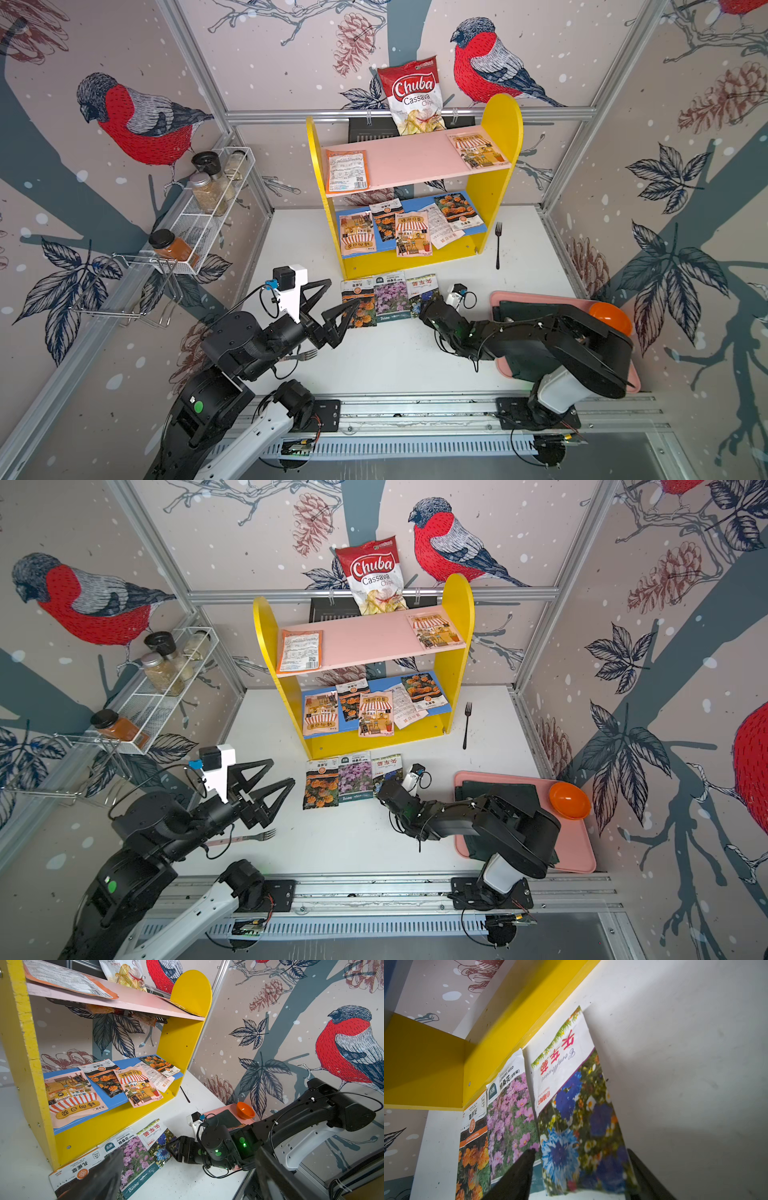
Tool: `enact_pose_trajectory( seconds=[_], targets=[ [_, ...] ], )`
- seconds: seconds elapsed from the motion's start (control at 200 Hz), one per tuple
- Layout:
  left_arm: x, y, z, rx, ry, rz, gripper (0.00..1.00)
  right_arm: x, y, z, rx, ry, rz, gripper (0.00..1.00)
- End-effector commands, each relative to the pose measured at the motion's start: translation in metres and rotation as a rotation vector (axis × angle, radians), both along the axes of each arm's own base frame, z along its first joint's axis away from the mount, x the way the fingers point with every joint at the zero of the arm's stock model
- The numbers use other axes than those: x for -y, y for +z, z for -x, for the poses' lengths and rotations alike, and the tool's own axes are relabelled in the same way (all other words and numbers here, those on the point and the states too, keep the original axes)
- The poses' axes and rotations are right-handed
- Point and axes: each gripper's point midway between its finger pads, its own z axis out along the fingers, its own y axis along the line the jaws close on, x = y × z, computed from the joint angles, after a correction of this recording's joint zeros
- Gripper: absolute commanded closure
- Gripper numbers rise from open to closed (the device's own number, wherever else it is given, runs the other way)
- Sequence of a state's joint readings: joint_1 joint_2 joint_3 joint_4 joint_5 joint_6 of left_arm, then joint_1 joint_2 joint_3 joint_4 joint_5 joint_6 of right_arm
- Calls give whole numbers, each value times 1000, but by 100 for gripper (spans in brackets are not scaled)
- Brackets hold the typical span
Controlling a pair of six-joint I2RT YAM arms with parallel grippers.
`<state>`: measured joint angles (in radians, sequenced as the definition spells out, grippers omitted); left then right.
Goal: Take the seed bag off the shelf
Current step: Place the seed packet at the center of the board.
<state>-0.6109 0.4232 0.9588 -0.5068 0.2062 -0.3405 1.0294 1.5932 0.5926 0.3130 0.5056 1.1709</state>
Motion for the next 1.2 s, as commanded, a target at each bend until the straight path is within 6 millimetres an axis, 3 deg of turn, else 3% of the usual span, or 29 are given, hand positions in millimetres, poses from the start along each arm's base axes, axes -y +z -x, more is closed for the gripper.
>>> enact_pose_trajectory(
  seconds=[0.0, 0.135, 0.41, 0.58, 0.905, 1.196],
  targets=[
    [-1, 4, 1, 22, 4, 1, 2, 19, -6, -1, 1, -18, 187, 21],
    [-1, 4, 1, 20, 2, 1, 2, 21, -7, -2, -8, 4, 302, 9],
    [0, 6, 0, 24, -3, 1, 2, 13, 0, -2, 20, 39, 511, 0],
    [2, 5, -2, 24, -2, -8, 2, 4, 11, -2, 39, 77, 657, 0],
    [7, 6, -7, 18, -14, -6, 2, -8, 13, 1, 35, 113, 842, 0],
    [9, 6, -8, 20, -18, -8, 2, -10, 17, 3, 41, 114, 854, 0]
  ],
)
